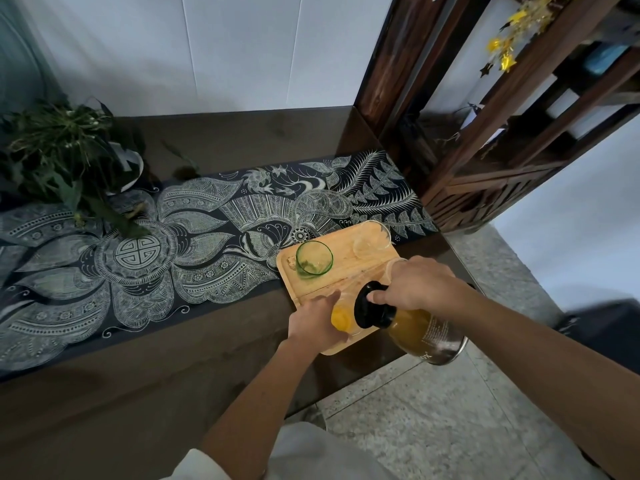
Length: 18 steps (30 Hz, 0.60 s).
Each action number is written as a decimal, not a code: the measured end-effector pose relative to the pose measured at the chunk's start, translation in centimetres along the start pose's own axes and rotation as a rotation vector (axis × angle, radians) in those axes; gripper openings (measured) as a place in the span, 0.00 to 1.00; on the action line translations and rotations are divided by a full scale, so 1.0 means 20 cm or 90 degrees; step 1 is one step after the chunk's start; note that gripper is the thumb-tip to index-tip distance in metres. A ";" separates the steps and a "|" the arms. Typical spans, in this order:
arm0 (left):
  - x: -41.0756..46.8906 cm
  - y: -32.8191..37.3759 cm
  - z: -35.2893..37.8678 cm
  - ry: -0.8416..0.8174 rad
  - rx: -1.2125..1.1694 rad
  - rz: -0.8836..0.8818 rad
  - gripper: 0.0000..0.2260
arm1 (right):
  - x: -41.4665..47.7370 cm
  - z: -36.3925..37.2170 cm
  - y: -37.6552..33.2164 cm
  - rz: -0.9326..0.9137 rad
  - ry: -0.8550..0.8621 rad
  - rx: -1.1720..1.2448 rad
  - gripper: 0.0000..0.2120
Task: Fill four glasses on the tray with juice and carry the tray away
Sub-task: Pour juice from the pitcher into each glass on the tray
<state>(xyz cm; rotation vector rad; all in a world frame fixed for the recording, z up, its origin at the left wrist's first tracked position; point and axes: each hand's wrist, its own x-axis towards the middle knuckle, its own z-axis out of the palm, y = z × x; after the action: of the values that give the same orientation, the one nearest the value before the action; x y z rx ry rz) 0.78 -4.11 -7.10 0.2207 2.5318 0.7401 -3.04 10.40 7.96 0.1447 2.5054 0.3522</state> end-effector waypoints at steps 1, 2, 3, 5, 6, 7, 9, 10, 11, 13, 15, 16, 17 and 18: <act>0.00 0.00 0.00 0.000 0.000 0.000 0.44 | 0.00 0.00 0.00 0.000 0.000 -0.001 0.30; 0.00 0.00 0.00 0.000 -0.001 0.001 0.44 | 0.00 0.00 0.00 0.000 0.000 -0.002 0.30; 0.00 0.00 0.00 -0.001 -0.002 0.001 0.44 | 0.00 -0.01 0.01 0.001 -0.002 -0.003 0.30; 0.00 0.00 0.00 -0.003 -0.007 0.003 0.44 | -0.01 -0.01 0.01 0.001 -0.003 -0.005 0.30; 0.00 0.00 0.00 -0.004 -0.008 0.003 0.44 | -0.01 -0.01 0.01 -0.001 -0.004 -0.007 0.30; 0.00 0.00 -0.01 -0.004 -0.008 0.004 0.44 | 0.00 -0.01 0.02 -0.002 -0.007 -0.008 0.30; 0.00 0.00 -0.01 -0.005 -0.007 0.005 0.44 | 0.00 -0.01 0.02 -0.005 -0.009 -0.009 0.30; -0.01 0.00 -0.01 -0.006 -0.006 0.004 0.44 | 0.00 -0.01 0.02 -0.005 -0.009 -0.012 0.30; -0.01 0.00 -0.01 -0.006 -0.005 0.004 0.44 | 0.00 -0.01 0.03 -0.004 -0.009 -0.014 0.30; -0.01 0.00 -0.01 -0.008 -0.001 0.003 0.43 | 0.00 -0.01 0.03 -0.002 -0.008 -0.017 0.30; -0.01 0.00 -0.01 -0.008 0.003 0.003 0.43 | 0.00 -0.01 0.03 0.000 -0.007 -0.021 0.31; -0.01 0.00 -0.01 -0.009 0.004 0.003 0.43 | 0.00 -0.01 0.02 0.003 -0.008 -0.021 0.32; -0.01 0.00 -0.01 -0.010 0.004 0.003 0.43 | 0.00 -0.01 0.03 0.007 -0.010 -0.018 0.32; -0.01 0.00 -0.01 -0.010 0.003 0.003 0.43 | 0.01 -0.01 0.03 0.009 -0.012 -0.016 0.33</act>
<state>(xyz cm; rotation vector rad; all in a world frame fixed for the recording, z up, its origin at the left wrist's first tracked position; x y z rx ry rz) 0.79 -4.19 -6.91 0.2340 2.5187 0.7311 -3.23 10.88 8.22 0.1549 2.4816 0.3869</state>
